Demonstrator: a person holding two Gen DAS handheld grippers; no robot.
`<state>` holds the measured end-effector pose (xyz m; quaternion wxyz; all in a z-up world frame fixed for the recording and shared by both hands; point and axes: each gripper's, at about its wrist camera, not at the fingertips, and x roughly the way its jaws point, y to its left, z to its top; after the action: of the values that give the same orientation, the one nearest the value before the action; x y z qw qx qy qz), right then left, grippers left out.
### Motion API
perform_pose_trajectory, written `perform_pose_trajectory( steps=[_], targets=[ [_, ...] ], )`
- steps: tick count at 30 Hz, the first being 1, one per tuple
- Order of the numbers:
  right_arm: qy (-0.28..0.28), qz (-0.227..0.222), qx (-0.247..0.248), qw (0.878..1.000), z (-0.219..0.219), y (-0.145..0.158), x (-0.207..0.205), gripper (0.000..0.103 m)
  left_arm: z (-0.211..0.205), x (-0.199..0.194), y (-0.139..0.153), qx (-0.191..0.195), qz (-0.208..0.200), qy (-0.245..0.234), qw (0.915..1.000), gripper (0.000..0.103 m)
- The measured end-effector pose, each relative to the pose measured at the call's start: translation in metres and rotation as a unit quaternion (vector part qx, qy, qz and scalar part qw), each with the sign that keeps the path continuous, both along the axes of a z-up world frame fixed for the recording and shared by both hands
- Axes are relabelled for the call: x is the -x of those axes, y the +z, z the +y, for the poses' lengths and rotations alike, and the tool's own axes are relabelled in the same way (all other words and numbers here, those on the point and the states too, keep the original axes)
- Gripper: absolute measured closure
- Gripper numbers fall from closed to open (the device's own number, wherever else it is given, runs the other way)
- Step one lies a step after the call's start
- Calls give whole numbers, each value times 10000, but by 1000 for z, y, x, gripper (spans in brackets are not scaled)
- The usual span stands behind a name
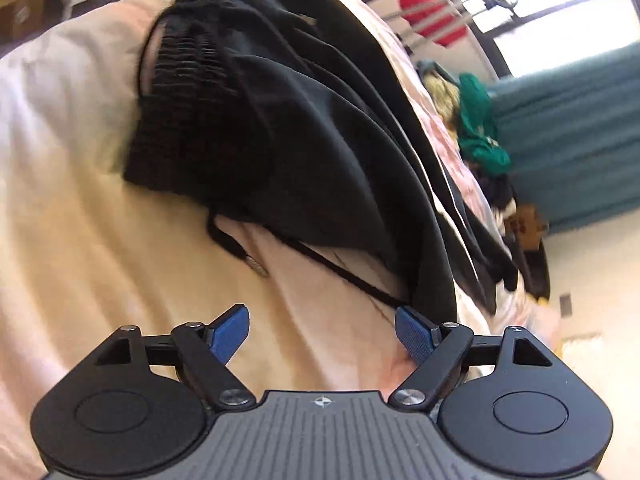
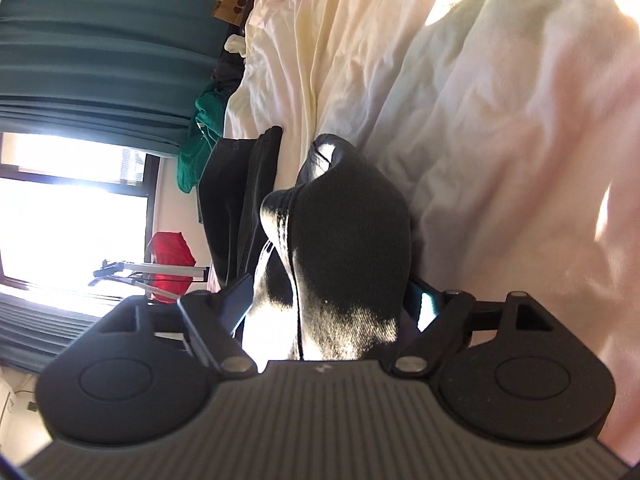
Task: Fold clothes
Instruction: 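Grasp the waistband with the left gripper while the right gripper holds the hem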
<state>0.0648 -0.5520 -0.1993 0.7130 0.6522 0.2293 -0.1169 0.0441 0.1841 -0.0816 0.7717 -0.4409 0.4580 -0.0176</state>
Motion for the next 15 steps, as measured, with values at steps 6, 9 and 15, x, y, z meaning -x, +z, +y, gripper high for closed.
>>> perform_pose_trajectory(
  steps=[6,9,15],
  targets=[
    [-100,80,139,9998,0,-1,-9,21,52,-10,-32,620,382,1111,9911,20],
    [-149,121,208,9996,0,-1,-13,21,55,-29,-43,492,472,1142,9911,21],
    [-261,164,736,9968,-2,2,-30,35,50,-52,-37,85,64,1287,9916,30]
  ],
)
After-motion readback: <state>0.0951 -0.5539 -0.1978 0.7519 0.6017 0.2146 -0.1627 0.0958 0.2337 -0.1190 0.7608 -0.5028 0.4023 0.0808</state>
